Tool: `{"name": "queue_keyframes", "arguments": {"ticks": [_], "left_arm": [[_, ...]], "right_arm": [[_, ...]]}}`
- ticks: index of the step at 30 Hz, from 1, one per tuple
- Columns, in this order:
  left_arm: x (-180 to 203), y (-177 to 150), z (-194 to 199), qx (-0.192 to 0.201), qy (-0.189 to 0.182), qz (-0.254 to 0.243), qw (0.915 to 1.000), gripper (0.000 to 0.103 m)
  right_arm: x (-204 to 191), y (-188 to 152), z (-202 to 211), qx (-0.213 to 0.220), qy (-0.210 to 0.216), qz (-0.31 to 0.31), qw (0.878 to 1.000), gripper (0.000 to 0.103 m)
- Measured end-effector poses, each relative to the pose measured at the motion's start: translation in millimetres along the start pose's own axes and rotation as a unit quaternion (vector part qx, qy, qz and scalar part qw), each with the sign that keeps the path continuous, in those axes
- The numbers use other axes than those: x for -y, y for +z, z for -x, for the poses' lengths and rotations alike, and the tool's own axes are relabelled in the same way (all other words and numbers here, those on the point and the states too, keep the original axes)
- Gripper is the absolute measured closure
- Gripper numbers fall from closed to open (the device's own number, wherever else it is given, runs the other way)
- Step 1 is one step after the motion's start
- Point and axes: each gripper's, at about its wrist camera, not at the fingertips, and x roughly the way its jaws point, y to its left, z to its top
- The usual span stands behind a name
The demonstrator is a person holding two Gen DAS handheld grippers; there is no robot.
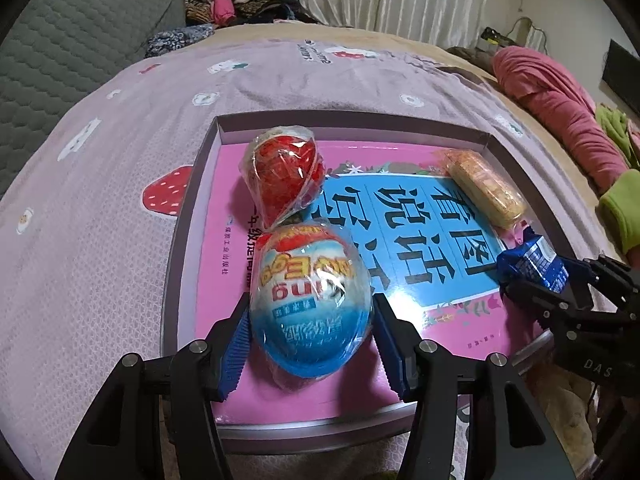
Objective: Organize objects
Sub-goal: 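Open both tools to release the blue egg and biscuit pack, then withdraw both tools from the tray toward the remaining snacks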
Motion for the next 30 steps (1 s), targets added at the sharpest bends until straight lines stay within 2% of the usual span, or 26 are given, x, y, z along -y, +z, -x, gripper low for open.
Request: {"name": "queue_keyframes", "arguments": {"ticks": [2, 6, 10, 11, 18, 22, 30], "left_arm": [[1, -1, 0, -0.002, 0.001, -0.001, 1.0000, 0.044], [4, -3, 1, -0.008, 0.007, -0.010, 0.9999, 0.034], [7, -4, 3, -0.010, 0.011, -0.017, 0.9997, 0.032], [8, -4, 5, -0.009, 0.013, -0.019, 0.9997, 0.029], [7, -4, 21, 0.002, 0.003, -0.016, 0.9999, 0.025], [5, -3, 35, 0.019, 0.007, -0.016, 0.9997, 0.023], [1, 0, 73, 0.055, 0.004, -0.009, 0.9984, 0.021]], "right_arm": [[1, 0, 0, 0.001, 0.002, -0.004, 1.000, 0.043], [0, 1, 3, 0.005, 0.002, -0.004, 1.000, 0.039], [-1, 2, 8, 0.012, 0.005, -0.004, 1.000, 0.038], [-1, 2, 11, 0.016, 0.005, -0.005, 1.000, 0.037], [-3, 5, 29, 0.038, 0.010, -0.006, 0.999, 0.034], [-7, 8, 45, 0.061, 0.006, -0.005, 0.998, 0.025], [-13, 10, 81, 0.107, -0.007, -0.012, 0.994, 0.016]]}}
